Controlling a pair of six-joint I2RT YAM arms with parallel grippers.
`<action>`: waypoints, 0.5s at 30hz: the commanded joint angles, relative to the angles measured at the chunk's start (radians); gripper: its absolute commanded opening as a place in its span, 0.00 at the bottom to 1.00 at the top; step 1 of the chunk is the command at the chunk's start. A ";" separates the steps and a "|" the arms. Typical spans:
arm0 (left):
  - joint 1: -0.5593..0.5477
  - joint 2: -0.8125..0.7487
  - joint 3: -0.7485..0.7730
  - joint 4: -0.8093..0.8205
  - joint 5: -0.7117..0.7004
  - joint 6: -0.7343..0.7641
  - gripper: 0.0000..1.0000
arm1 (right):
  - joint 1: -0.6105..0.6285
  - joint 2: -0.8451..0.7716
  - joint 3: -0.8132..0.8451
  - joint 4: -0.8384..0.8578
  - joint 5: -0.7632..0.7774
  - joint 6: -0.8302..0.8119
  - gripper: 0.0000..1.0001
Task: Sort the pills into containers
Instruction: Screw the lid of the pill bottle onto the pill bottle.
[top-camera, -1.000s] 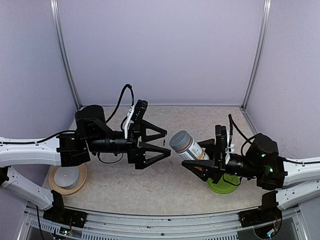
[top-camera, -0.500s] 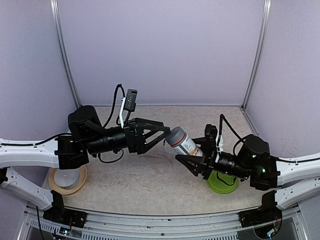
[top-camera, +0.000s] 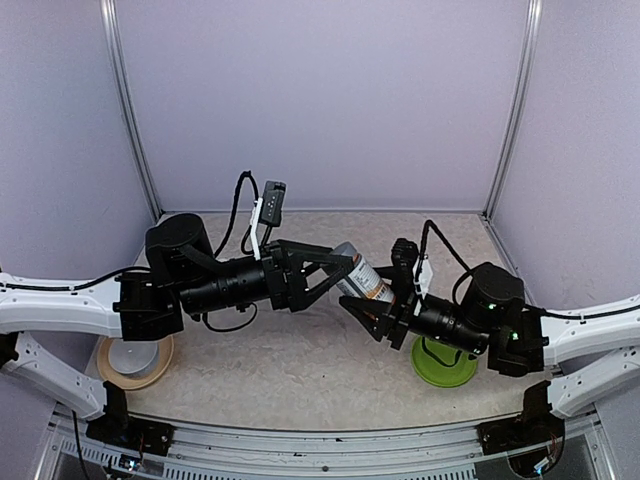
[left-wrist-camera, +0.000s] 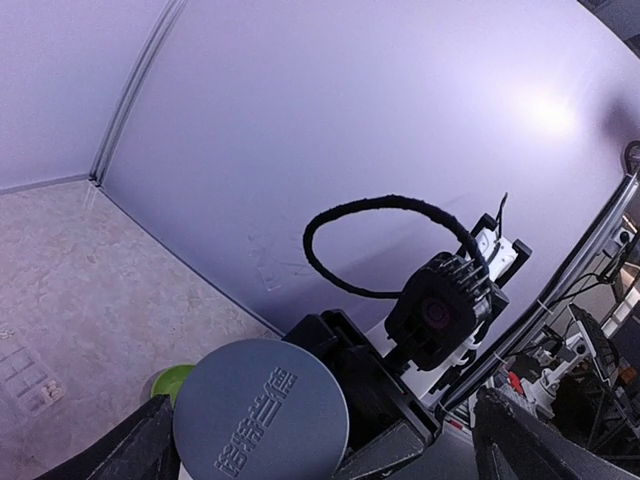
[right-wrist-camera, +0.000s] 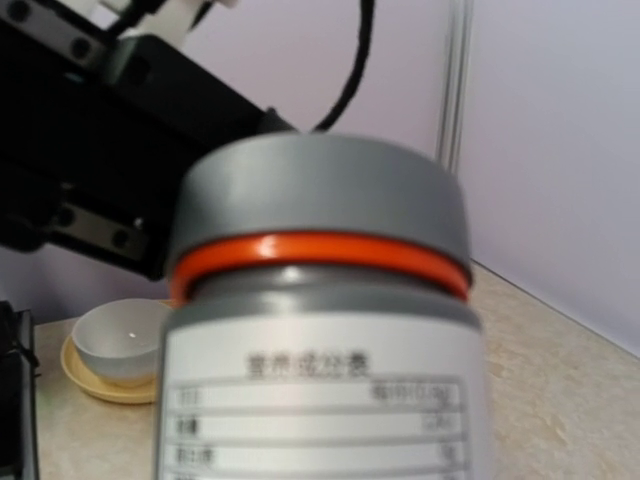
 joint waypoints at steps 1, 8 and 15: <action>-0.025 0.009 0.041 -0.028 -0.055 0.051 0.99 | 0.009 0.020 0.046 0.006 0.052 -0.001 0.00; -0.057 0.033 0.075 -0.080 -0.103 0.103 0.99 | 0.009 0.069 0.076 -0.018 0.018 0.010 0.00; -0.077 0.042 0.096 -0.099 -0.120 0.141 0.99 | 0.009 0.108 0.090 -0.027 -0.039 0.027 0.00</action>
